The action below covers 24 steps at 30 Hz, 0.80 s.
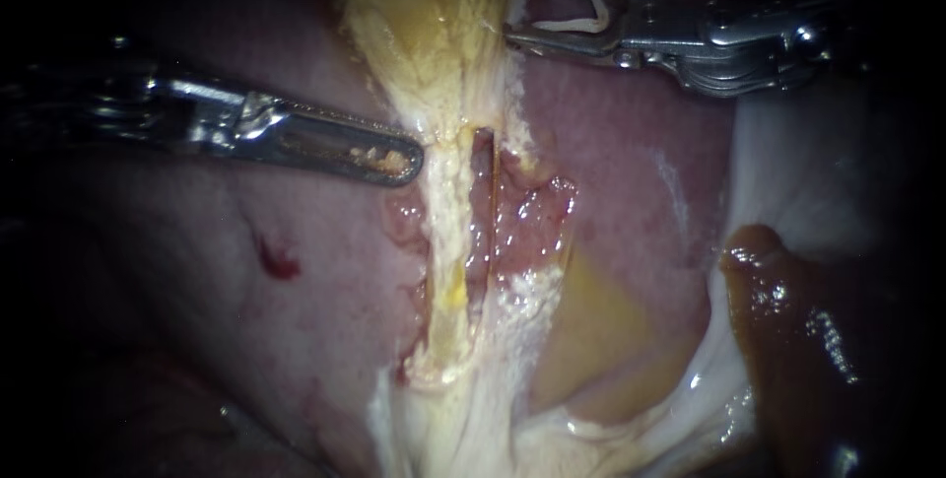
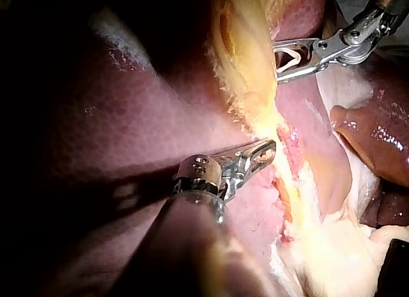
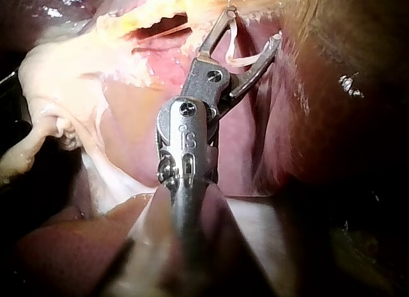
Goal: Clipping first clip left tube
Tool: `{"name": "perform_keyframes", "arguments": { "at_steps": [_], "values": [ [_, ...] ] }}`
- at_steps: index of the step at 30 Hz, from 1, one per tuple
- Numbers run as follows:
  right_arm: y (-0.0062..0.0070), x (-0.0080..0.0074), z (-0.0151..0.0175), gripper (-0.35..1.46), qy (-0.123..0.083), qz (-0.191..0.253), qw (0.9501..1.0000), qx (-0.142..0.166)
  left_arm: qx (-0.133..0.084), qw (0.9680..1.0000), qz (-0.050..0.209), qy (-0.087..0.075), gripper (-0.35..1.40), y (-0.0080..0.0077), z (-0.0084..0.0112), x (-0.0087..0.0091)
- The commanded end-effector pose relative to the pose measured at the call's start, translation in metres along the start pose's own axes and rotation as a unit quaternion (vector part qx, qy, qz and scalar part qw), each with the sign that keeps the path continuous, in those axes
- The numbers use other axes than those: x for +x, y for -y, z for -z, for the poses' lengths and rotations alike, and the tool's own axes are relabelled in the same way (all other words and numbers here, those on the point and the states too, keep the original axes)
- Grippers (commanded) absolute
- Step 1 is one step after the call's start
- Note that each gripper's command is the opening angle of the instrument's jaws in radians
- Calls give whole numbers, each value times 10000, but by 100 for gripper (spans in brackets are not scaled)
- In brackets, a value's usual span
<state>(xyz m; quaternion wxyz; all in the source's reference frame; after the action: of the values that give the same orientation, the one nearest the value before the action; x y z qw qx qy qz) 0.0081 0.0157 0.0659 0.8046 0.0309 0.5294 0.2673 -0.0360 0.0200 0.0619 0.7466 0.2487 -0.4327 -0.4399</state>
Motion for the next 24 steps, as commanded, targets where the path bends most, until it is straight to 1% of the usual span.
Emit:
{"name": "perform_keyframes", "arguments": {
  "at_steps": [1,4,8,11,17,18,24],
  "values": [
    [0,0,0,50,0,1,10000,2,2,10000,-1,-1,-35,0,1,0],
    [0,0,0,50,0,1,10000,2,15,10000,-1,-7,-35,0,5,0],
    [0,0,0,50,0,1,10000,4,73,10000,4,-34,-35,-1,19,-3],
    [0,0,0,50,-1,2,10000,4,45,10000,19,-22,-35,0,31,-9],
    [0,0,1,50,-1,2,10000,4,-43,10000,59,14,-35,-3,61,-21],
    [0,0,1,50,-1,2,10000,5,-47,10000,64,47,-35,-4,66,-22],
    [1,0,1,50,-1,2,10000,7,-101,9999,95,100,-35,-4,82,-30]
  ]
}}
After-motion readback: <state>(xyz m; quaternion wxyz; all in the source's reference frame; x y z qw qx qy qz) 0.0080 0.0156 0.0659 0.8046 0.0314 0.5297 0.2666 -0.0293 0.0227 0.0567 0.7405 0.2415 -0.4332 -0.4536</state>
